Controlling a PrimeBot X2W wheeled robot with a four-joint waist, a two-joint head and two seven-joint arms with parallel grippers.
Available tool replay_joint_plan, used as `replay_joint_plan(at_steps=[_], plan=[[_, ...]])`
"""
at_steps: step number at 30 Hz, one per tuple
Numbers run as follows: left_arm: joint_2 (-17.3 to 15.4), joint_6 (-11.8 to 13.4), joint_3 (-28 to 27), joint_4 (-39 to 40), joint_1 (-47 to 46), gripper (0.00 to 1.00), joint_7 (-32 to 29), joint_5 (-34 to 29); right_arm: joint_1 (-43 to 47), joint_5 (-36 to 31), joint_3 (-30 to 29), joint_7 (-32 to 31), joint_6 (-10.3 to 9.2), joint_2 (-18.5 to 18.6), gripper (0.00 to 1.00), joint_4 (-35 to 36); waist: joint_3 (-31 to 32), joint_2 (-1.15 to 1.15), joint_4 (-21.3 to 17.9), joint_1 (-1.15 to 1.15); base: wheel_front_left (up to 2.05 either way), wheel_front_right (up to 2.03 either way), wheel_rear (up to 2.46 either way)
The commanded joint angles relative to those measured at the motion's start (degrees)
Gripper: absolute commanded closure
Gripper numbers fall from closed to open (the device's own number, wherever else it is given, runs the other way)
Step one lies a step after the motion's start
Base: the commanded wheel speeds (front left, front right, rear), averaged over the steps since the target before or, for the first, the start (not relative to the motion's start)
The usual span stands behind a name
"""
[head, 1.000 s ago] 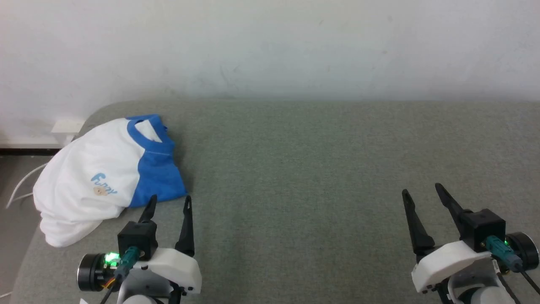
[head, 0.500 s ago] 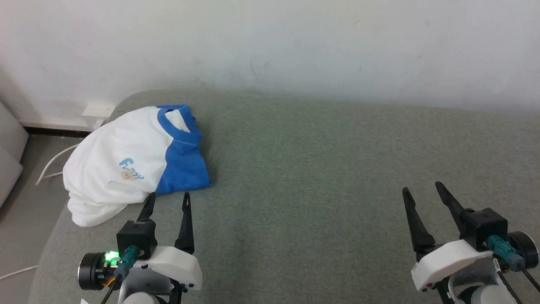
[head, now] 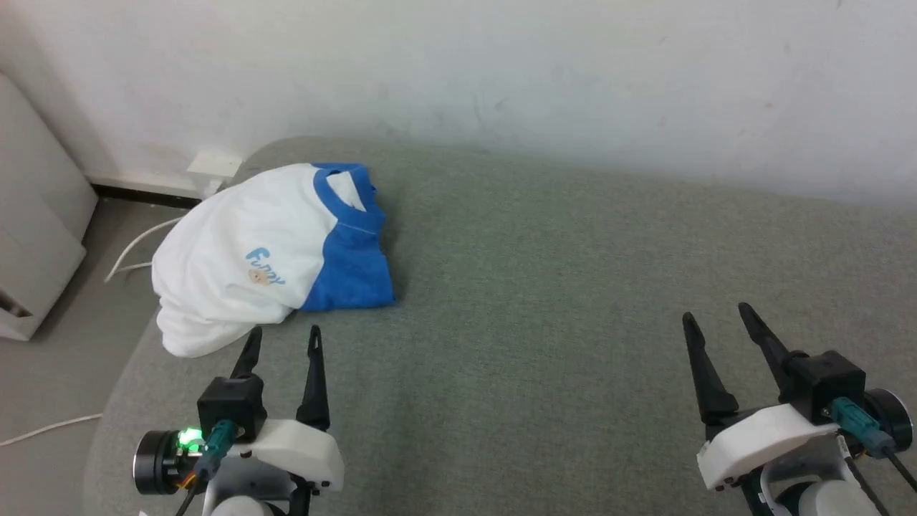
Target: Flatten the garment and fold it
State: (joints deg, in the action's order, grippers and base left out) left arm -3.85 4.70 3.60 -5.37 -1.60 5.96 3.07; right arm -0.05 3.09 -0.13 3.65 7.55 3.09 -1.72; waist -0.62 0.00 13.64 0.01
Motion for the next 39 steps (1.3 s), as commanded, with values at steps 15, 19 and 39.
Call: replay_joint_plan(at_steps=[15, 19, 39], plan=[[-0.84, 2.14, 0.72, -1.51, -1.21, 0.0, 2.24, 1.17, -1.1, 1.42, 0.6, 1.25, -0.04, -0.12, 0.0, -0.32, 0.24, 0.0, 4.49, 0.0, 0.0, 0.0, 0.0], [-0.95, 2.62, 0.9, -1.82, -1.32, 0.0, 2.72, 1.45, -1.24, 1.61, 0.71, 1.43, -0.04, -0.13, 0.0, -0.31, 0.23, 0.0, 5.62, 0.0, 0.0, 0.0, 0.0], [-1.69, 4.95, 1.51, -3.41, -2.25, 0.0, 5.11, 2.99, -1.94, 2.98, 1.0, 2.6, -0.05, -0.16, 0.0, -0.48, 0.03, 0.0, 11.15, 0.0, 0.0, 0.0, 0.0]])
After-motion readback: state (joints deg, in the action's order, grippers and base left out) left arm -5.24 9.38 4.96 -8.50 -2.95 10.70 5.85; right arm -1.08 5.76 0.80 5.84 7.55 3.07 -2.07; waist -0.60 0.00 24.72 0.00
